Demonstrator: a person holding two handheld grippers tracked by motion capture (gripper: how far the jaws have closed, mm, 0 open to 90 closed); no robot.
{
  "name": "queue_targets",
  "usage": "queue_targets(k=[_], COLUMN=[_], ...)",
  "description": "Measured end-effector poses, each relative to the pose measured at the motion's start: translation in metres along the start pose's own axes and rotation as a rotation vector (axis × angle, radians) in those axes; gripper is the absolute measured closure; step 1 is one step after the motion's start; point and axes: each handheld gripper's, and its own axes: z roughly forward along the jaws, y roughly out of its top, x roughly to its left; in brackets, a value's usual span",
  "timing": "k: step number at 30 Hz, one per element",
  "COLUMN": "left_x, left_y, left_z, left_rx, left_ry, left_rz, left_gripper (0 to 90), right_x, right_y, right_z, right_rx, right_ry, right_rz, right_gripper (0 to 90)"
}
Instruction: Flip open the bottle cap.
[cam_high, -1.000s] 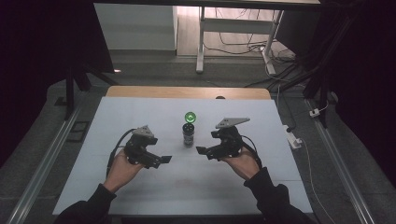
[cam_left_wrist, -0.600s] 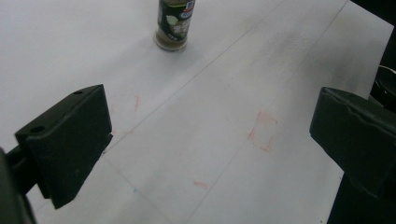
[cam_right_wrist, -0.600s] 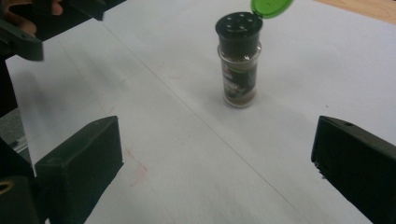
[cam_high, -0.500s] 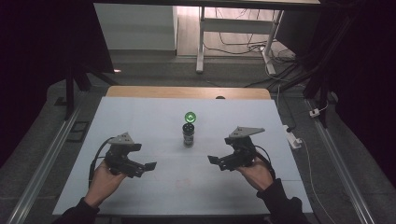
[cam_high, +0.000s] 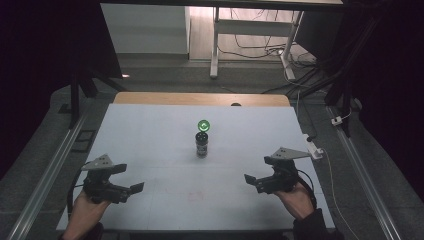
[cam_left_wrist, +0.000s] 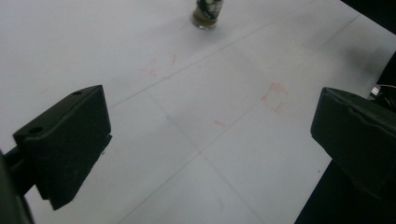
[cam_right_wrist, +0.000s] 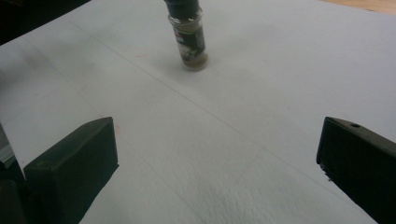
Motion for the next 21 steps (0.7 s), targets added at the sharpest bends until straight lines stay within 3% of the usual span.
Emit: queue_targets(k=[12,21], left_x=[0.003,0.002], left_y=[-0.027,-0.038], left_z=[-0.025,-0.032], left_rx=[0.001,0.048], left_ry=[0.077,0.143], left_rz=[-0.032,-0.036], left_gripper=[0.0,0.0], right_x=[-0.012,-0.015], right_y=[-0.035,-0.053], right_z=[-0.034,-0.046], right_rx=[-0.007,0.058], right_ry=[-0.101,-0.137], right_rz=[0.062,0.103], right_gripper=[0.0,0.0])
